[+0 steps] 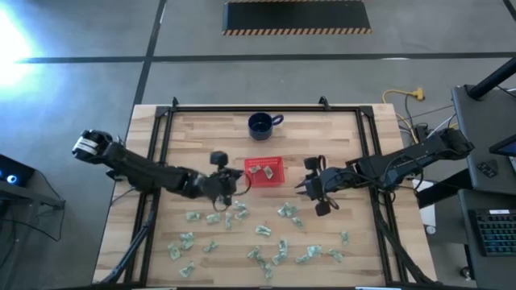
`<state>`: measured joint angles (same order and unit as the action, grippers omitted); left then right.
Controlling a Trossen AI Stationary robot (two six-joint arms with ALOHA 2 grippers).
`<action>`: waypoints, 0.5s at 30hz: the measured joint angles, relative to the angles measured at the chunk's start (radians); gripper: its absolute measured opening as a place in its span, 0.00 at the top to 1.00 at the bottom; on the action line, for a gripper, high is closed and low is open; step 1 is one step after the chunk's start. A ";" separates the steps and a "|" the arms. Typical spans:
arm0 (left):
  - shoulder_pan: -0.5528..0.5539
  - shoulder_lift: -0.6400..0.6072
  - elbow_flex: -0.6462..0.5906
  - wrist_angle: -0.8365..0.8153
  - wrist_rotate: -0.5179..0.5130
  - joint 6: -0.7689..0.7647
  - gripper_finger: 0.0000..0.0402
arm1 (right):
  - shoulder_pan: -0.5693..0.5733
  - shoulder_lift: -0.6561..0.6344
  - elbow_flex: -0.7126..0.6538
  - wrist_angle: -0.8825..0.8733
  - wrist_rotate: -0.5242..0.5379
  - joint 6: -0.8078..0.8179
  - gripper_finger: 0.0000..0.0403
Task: Pick and place items into bin
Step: Put the stevia packet into the red bin
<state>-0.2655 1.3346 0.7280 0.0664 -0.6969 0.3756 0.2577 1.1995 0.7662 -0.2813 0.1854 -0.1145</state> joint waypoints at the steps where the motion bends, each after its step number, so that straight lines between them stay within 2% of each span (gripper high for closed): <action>1: 0.022 0.007 0.000 0.043 0.038 0.026 1.00 | 0.000 0.000 -0.003 -0.002 0.001 0.008 0.83; 4: 0.081 0.038 0.000 0.125 0.141 0.073 1.00 | 0.003 0.000 -0.012 -0.029 0.001 0.039 0.83; 7: 0.128 0.089 0.000 0.169 0.192 0.085 1.00 | 0.008 0.000 -0.026 -0.045 0.001 0.071 0.83; 15: 0.194 0.239 0.034 0.248 0.209 0.087 1.00 | 0.011 0.000 -0.048 -0.044 0.001 0.109 0.83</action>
<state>-0.0719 1.5735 0.7623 0.3143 -0.4878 0.4629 0.2691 1.1999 0.7177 -0.3254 0.1864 -0.0059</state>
